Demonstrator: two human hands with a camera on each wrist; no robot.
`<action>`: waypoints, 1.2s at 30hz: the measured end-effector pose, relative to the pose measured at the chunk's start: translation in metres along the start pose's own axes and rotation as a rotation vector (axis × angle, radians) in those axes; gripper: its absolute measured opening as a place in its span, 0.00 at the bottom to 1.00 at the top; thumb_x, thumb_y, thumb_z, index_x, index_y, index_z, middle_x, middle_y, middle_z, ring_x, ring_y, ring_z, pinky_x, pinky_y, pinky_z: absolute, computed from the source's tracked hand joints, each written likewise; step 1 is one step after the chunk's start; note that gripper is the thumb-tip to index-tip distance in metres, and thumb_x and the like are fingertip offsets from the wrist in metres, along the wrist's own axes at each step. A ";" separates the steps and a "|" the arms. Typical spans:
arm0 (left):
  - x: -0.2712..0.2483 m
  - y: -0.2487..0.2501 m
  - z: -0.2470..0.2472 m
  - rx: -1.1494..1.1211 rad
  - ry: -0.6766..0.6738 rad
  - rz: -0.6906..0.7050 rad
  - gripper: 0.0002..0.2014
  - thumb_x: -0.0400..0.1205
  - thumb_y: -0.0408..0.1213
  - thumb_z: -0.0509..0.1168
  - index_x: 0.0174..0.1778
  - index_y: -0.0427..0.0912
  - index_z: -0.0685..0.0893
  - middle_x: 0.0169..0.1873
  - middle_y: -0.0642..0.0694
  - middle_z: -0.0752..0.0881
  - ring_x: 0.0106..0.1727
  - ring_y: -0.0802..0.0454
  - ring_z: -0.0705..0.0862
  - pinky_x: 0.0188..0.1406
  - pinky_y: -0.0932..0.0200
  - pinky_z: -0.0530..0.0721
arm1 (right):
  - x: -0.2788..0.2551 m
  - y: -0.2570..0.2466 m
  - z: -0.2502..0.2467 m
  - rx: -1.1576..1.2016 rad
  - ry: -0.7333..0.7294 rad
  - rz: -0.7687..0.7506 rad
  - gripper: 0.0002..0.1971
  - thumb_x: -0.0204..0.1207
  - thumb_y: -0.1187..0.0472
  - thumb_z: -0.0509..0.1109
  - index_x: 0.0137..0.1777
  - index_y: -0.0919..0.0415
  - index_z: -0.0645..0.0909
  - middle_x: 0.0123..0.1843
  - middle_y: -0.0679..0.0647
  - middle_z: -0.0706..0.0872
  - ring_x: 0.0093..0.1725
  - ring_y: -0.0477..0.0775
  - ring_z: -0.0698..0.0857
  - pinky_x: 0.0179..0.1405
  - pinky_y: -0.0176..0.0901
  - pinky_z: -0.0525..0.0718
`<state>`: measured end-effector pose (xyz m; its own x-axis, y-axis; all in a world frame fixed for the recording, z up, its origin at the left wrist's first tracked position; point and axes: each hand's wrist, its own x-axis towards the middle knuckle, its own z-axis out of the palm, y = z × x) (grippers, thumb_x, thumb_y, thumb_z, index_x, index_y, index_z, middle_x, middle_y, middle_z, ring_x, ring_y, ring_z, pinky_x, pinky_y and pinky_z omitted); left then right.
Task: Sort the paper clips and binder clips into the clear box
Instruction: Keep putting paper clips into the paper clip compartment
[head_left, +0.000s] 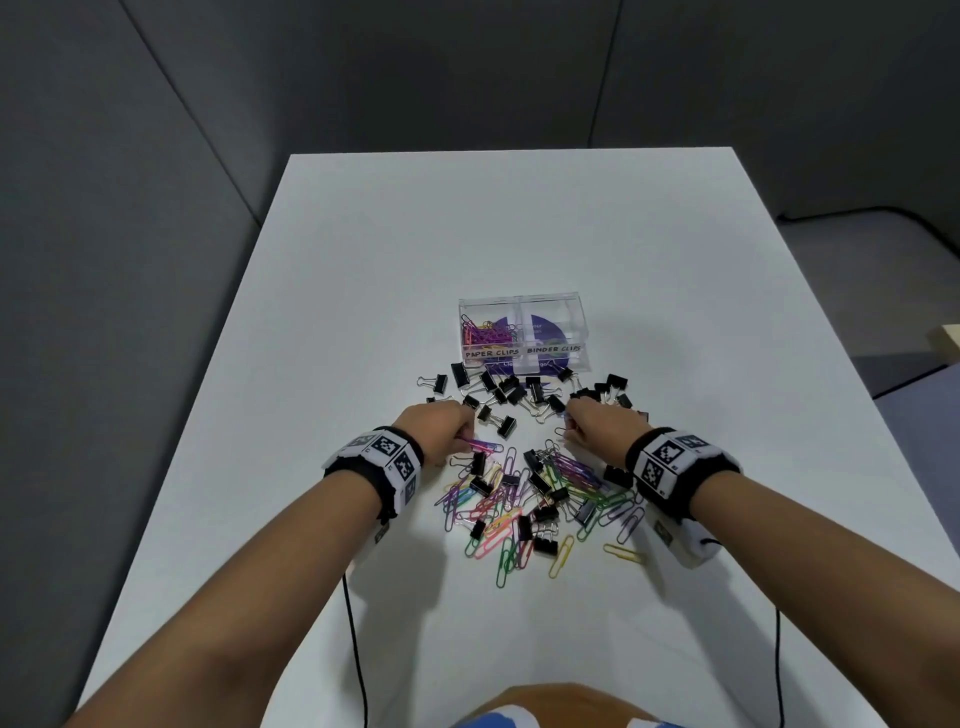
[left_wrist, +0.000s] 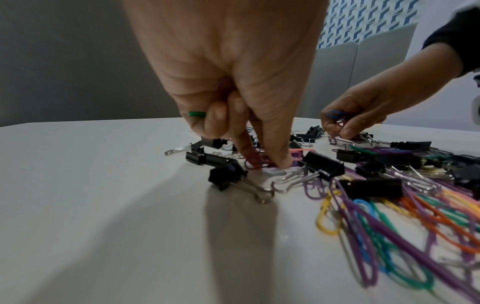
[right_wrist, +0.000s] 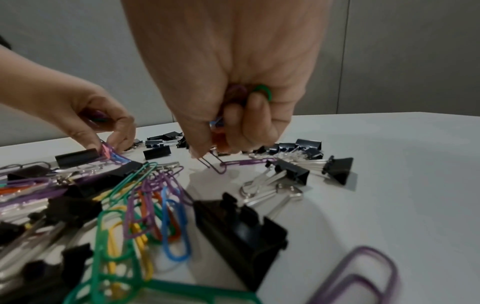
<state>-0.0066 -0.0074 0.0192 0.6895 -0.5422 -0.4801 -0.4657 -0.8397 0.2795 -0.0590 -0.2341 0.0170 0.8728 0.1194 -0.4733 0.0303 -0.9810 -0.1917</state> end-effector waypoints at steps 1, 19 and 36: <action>0.000 0.000 -0.001 0.004 0.014 0.002 0.10 0.82 0.42 0.64 0.54 0.41 0.81 0.53 0.46 0.85 0.43 0.53 0.81 0.45 0.59 0.74 | 0.001 -0.001 0.000 0.009 0.008 -0.010 0.06 0.84 0.57 0.56 0.50 0.60 0.69 0.45 0.53 0.71 0.39 0.55 0.75 0.39 0.45 0.71; 0.005 0.024 0.001 0.198 -0.014 -0.032 0.14 0.83 0.42 0.54 0.60 0.40 0.74 0.54 0.43 0.85 0.53 0.42 0.85 0.52 0.53 0.81 | -0.021 0.011 -0.002 0.085 -0.003 0.109 0.10 0.84 0.61 0.50 0.50 0.61 0.72 0.49 0.60 0.81 0.44 0.57 0.77 0.43 0.45 0.71; -0.005 0.025 -0.007 0.174 -0.095 -0.001 0.18 0.87 0.47 0.51 0.61 0.37 0.75 0.55 0.41 0.81 0.51 0.46 0.80 0.51 0.55 0.79 | -0.028 0.002 0.012 0.006 -0.098 0.073 0.10 0.80 0.51 0.63 0.48 0.58 0.75 0.56 0.57 0.86 0.56 0.58 0.84 0.52 0.48 0.80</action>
<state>-0.0181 -0.0264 0.0340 0.6385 -0.5290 -0.5589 -0.5593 -0.8179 0.1351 -0.0893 -0.2381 0.0200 0.8206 0.0625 -0.5680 -0.0345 -0.9868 -0.1584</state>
